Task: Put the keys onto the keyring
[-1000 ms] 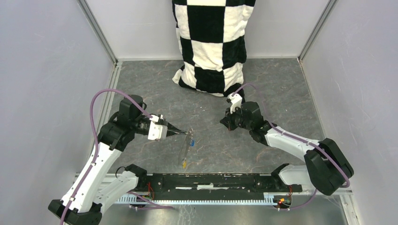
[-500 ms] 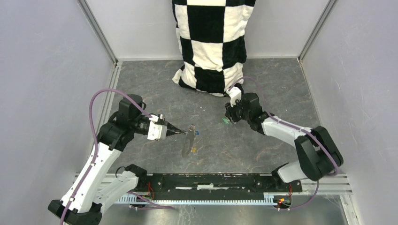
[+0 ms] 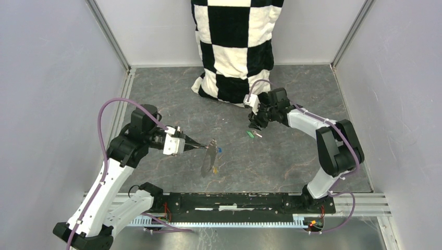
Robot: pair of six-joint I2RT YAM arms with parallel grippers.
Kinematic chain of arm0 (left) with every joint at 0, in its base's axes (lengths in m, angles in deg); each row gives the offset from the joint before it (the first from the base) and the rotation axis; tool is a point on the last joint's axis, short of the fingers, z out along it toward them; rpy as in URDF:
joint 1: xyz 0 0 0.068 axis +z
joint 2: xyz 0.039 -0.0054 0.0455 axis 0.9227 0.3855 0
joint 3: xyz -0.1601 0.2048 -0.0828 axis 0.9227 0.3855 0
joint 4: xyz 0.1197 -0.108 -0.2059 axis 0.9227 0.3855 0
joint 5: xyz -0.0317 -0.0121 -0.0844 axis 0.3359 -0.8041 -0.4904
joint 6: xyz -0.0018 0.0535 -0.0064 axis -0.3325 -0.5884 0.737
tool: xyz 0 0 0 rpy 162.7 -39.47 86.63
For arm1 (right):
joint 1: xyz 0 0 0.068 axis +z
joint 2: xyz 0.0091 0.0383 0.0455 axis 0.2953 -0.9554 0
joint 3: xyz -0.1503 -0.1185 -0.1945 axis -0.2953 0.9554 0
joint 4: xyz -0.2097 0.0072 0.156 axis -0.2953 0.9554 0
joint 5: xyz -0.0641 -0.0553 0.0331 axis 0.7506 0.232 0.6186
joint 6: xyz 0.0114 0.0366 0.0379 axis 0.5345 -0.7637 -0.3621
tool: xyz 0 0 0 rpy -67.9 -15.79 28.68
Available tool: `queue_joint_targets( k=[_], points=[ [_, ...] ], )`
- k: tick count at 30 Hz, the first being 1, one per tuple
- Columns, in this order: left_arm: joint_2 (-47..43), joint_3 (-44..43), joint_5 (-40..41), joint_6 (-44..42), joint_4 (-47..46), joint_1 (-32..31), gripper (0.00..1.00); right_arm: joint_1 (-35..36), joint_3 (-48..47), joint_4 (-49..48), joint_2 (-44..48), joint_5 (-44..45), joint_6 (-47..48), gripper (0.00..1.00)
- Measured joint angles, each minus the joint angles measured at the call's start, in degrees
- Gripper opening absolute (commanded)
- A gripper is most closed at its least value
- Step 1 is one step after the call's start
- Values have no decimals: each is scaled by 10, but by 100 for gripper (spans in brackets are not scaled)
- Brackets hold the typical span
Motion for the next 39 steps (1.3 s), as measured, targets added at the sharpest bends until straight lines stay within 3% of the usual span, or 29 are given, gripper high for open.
queue_joint_targets(
  k=[9, 24, 30, 36, 39],
  points=[
    [0, -8, -1, 16, 3, 0, 2, -7, -59, 92, -74, -10, 72, 42],
    [0, -16, -2, 23, 6, 0, 2, -9, -62, 118, -95, -8, 85, 35],
    [0, -17, -2, 23, 6, 0, 2, -5, -62, 113, -97, -2, 75, 26],
    [0, -19, -2, 23, 6, 0, 2, -2, -55, 85, -97, -19, 49, 8],
    [0, -20, -2, 23, 6, 0, 2, -2, -42, 70, -97, -38, 29, 6]
  ],
)
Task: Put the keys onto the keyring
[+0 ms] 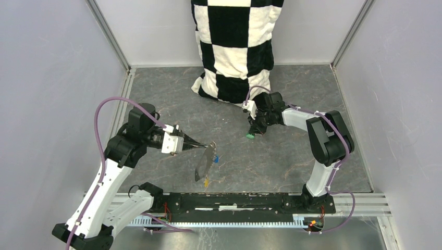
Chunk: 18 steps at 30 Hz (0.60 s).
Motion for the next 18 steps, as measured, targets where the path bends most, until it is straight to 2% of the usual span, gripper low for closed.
queue_joint_targets(
  k=[1, 4, 5, 8, 18],
  points=[
    [0, -1, 0, 0, 0, 0, 2, 0, 5, -6, 0, -4, -7, 8],
    [0, -4, 0, 0, 0, 0, 2, 0, 16, -16, 0, -12, -22, 26],
    [0, -5, 0, 0, 0, 0, 2, 0, 19, -18, 0, -13, -28, 28],
    [0, -5, 0, 0, 0, 0, 2, 1, 32, -32, 10, -9, -39, 32],
    [-6, -5, 1, 0, 0, 0, 2, 5, 94, -76, 75, 33, -84, 33]
  ],
)
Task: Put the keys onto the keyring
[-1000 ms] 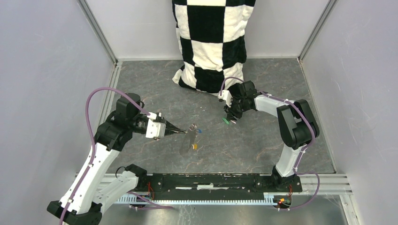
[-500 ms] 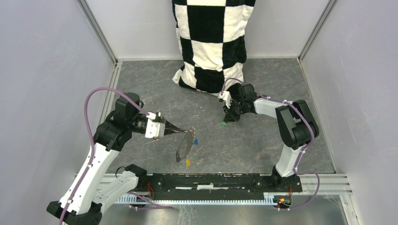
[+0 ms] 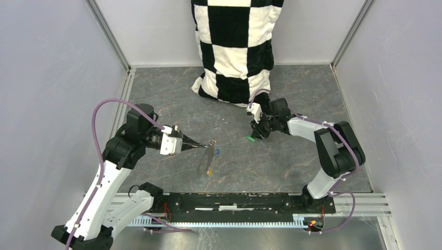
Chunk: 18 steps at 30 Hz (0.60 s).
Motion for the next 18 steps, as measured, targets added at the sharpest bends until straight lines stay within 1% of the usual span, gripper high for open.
queue_joint_targets(
  k=[3, 7, 14, 18],
  points=[
    [-3, 0, 0, 0, 0, 0, 2, 3, 29, -12, 30, 4, -6, 36],
    [-4, 0, 0, 0, 0, 0, 2, 19, 36, -11, 42, 21, -4, 38],
    [-4, -3, 0, 6, 0, 0, 2, 77, 54, -15, 66, 63, -27, 35],
    [-2, -12, 0, 28, 0, 0, 2, 120, 71, -23, 80, 70, -63, 32]
  ],
)
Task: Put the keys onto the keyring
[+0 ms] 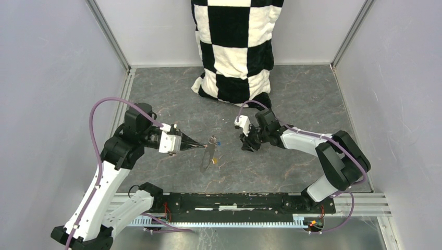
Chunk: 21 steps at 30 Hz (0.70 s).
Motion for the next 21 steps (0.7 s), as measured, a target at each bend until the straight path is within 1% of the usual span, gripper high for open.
queue_joint_targets(
  k=[6, 9, 12, 15, 21],
  points=[
    [4, -5, 0, 5, 0, 0, 2, 7, 36, -99, 1, -76, -116, 31],
    [3, -5, 0, 5, 0, 0, 2, -2, 36, -127, 11, -90, -152, 32],
    [-1, -5, 0, 5, 0, 0, 2, -31, 36, -131, 41, -81, -170, 34],
    [-5, -5, 0, 5, 0, 0, 2, -62, 36, -130, 75, -47, -173, 36],
    [-7, -5, 0, 5, 0, 0, 2, -64, 56, -126, 101, 3, -163, 41]
  ],
)
